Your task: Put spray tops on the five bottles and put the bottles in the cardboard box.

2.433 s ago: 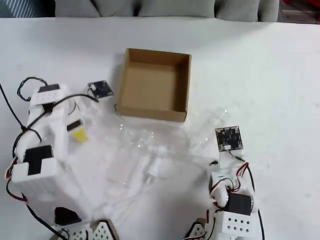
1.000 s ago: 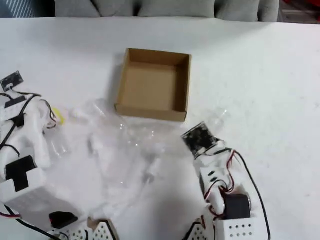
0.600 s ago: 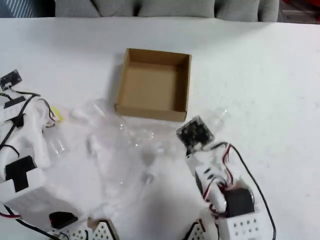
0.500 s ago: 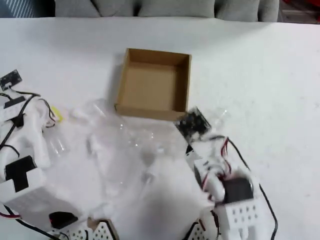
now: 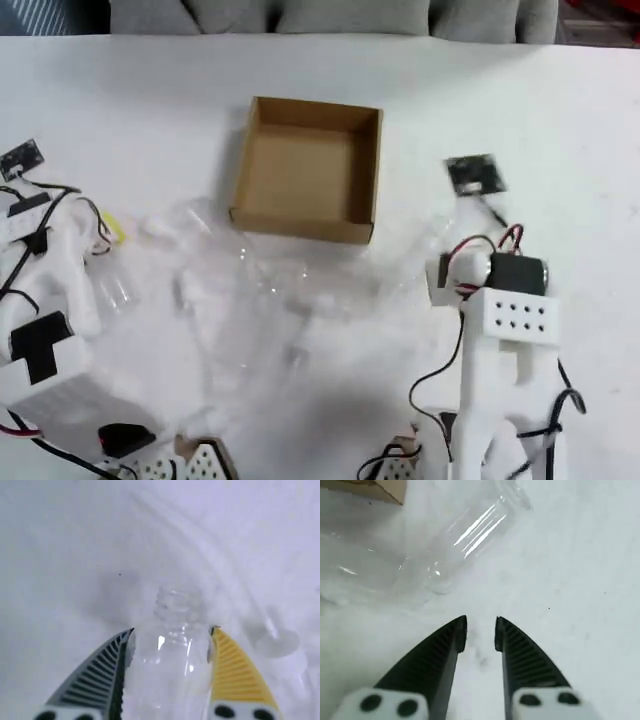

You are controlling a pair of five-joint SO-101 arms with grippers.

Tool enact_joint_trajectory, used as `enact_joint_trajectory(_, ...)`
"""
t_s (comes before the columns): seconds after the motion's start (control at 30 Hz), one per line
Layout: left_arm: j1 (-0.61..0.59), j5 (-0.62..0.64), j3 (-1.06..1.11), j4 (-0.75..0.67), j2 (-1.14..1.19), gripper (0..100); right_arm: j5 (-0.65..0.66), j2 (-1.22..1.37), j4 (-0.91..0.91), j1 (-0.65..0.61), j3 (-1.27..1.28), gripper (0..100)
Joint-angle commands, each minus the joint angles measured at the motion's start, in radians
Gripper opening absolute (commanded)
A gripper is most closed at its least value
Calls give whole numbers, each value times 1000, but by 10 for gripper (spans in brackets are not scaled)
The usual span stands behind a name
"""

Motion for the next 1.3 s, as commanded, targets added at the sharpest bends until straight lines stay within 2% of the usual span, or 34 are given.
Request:
enact_joint_trajectory(0.0,-1,3,-8,-28,-64,90,-141,2,124,-102,-126,56)
enact_joint_trajectory(0.2,-1,3,-9,-28,-64,90,-169,12,154,-437,-120,53)
enact_joint_trajectory(0.4,-1,3,-8,-28,-64,90,-180,19,114,-639,-91,56)
enact_joint_trajectory(0.57,-1,3,-8,-28,-64,90,-319,15,-101,-806,74,56)
enact_joint_trajectory(0.77,-1,2,-8,-28,-64,90,-328,18,-338,-897,270,93)
enact_joint_trajectory(0.87,-1,2,-8,-28,-64,90,-341,19,-349,-914,287,157)
enact_joint_trajectory(0.93,-1,2,-8,-28,-64,90,-397,19,-351,-911,288,185)
enact_joint_trajectory(1.13,22,-83,-6,-28,-64,89,-446,22,-355,-892,293,191)
enact_joint_trajectory(1.27,22,-89,-6,-28,-64,89,-448,77,-418,-863,322,193)
